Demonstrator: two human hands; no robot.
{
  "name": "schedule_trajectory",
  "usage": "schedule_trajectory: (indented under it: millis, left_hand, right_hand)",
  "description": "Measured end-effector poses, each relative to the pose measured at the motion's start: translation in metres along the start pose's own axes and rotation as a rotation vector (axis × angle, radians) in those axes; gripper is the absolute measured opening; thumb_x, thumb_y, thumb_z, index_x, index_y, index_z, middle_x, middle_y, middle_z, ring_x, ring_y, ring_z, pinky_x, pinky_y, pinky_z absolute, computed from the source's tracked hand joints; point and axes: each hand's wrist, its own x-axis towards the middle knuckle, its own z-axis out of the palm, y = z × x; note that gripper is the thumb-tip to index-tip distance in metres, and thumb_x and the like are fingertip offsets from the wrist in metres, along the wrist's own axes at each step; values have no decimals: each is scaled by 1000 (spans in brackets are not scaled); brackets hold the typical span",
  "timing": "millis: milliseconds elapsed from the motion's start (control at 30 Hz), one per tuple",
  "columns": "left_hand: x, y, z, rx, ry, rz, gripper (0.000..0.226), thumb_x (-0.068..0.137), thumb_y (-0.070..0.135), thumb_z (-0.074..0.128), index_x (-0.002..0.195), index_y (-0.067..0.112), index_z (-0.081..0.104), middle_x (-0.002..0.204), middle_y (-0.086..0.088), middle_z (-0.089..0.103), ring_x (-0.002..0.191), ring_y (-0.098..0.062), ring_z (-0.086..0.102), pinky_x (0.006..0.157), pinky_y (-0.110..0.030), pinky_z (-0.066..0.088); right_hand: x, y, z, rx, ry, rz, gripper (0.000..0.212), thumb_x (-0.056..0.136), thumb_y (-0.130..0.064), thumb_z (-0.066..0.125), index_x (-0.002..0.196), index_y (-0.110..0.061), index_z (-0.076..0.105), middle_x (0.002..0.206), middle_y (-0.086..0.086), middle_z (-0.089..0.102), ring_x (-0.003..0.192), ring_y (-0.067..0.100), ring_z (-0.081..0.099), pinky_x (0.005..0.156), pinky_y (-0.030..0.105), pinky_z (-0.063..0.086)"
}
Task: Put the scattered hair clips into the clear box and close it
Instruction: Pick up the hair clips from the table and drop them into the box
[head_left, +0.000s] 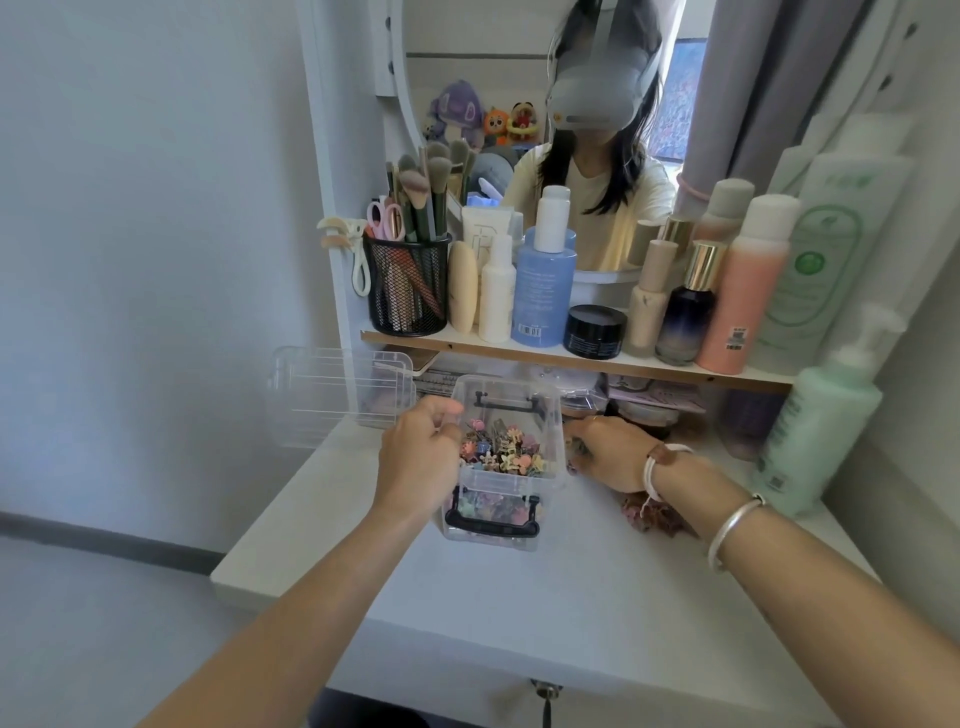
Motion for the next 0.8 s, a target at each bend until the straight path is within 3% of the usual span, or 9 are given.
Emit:
schedule_trajectory:
  millis: [133, 267, 367, 467, 567, 667, 800]
  left_hand:
    - [1, 0, 0, -3, 0, 3, 28, 92, 5, 41, 113, 8, 59, 121, -9, 61, 113, -24, 54, 100, -34, 41]
    - [1, -1, 1, -7, -3, 2, 28, 92, 5, 41, 114, 8, 59, 121, -9, 61, 114, -25, 54, 101, -34, 40]
    - [1, -2, 0, -15, -6, 1, 28, 92, 4, 42, 114, 8, 58, 121, -9, 61, 113, -24, 55, 100, -33, 41]
    - [1, -2, 0, -17, -8, 5, 28, 92, 4, 42, 114, 8, 59, 121, -10, 61, 113, -25, 55, 101, -35, 41]
    - [0, -2, 0, -24, -10, -3, 29, 91, 3, 42, 114, 8, 59, 121, -10, 61, 113, -25, 54, 100, -33, 40]
    - [0, -2, 0, -24, -16, -6, 29, 91, 3, 42, 115, 9, 58, 121, -11, 61, 114, -25, 54, 101, -34, 40]
    - [-3, -1, -1, -31, -23, 1, 29, 92, 4, 42, 116, 8, 58, 121, -10, 61, 114, -24, 54, 99, -31, 39]
  right_hand:
    - [6, -6, 6, -146, 24, -19, 32, 85, -4, 44, 113, -9, 59, 120, 16, 55, 101, 35, 57, 71, 34, 45]
    - [5, -12, 8, -196, 33, -38, 26, 81, -2, 47, 102, -5, 63, 111, 17, 58, 92, 34, 61, 75, 39, 54]
    - [-2, -16, 0, -185, 15, -47, 18, 81, 0, 49, 87, -3, 65, 99, 17, 63, 86, 35, 61, 65, 32, 47]
    - [-13, -18, -7, -171, -16, -62, 19, 81, 0, 50, 71, -6, 65, 89, 17, 62, 85, 32, 59, 65, 30, 43]
    - [-18, -14, -5, -146, 7, -69, 20, 81, -2, 51, 87, -6, 70, 98, 14, 68, 93, 33, 62, 77, 36, 53]
    - [-22, -13, -2, -116, 15, -47, 22, 80, -2, 51, 89, -7, 70, 99, 14, 69, 93, 33, 62, 82, 40, 54]
    - [-32, -15, -19, -40, 118, -23, 22, 84, -5, 55, 100, -10, 69, 107, 9, 68, 100, 24, 62, 91, 30, 50]
